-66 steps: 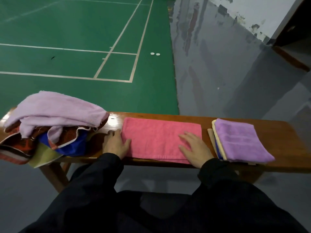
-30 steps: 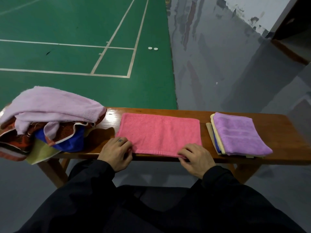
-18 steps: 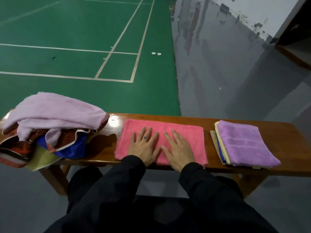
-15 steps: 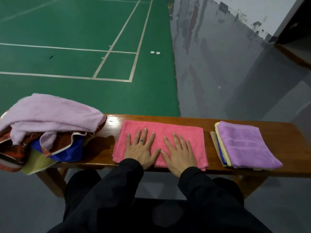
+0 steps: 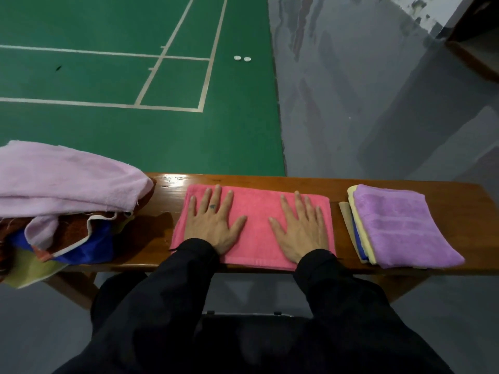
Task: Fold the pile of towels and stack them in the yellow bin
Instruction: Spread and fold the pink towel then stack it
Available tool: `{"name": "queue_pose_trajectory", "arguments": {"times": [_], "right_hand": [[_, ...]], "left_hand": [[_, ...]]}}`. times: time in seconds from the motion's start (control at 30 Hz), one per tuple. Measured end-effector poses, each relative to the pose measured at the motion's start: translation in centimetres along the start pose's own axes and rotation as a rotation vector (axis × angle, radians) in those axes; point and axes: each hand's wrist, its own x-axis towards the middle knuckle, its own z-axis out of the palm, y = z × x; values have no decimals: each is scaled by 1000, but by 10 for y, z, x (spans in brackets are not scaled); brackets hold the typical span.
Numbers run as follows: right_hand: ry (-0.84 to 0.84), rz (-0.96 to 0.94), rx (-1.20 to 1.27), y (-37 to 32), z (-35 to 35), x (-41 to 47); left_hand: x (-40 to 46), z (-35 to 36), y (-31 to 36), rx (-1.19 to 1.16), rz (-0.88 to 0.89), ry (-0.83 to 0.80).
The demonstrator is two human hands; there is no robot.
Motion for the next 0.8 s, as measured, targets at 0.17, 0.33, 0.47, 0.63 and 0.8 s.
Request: {"name": "queue_pose_trajectory", "arguments": {"times": [0.17, 0.33, 0.47, 0.63, 0.8], "right_hand": [[-9, 65, 11, 31, 2, -12], [3, 57, 120, 38, -4, -13], [317, 117, 409, 45, -7, -33], [321, 159, 804, 47, 1, -49], [342, 230, 1099, 58, -12, -48]], "left_hand": [[2, -4, -19, -33, -98, -27], [-17, -19, -33, -266, -345, 18], [-38, -39, -43, -254, -579, 0], [-37, -41, -42, -406, -412, 61], [-31, -53, -44, -740, -434, 78]]}}
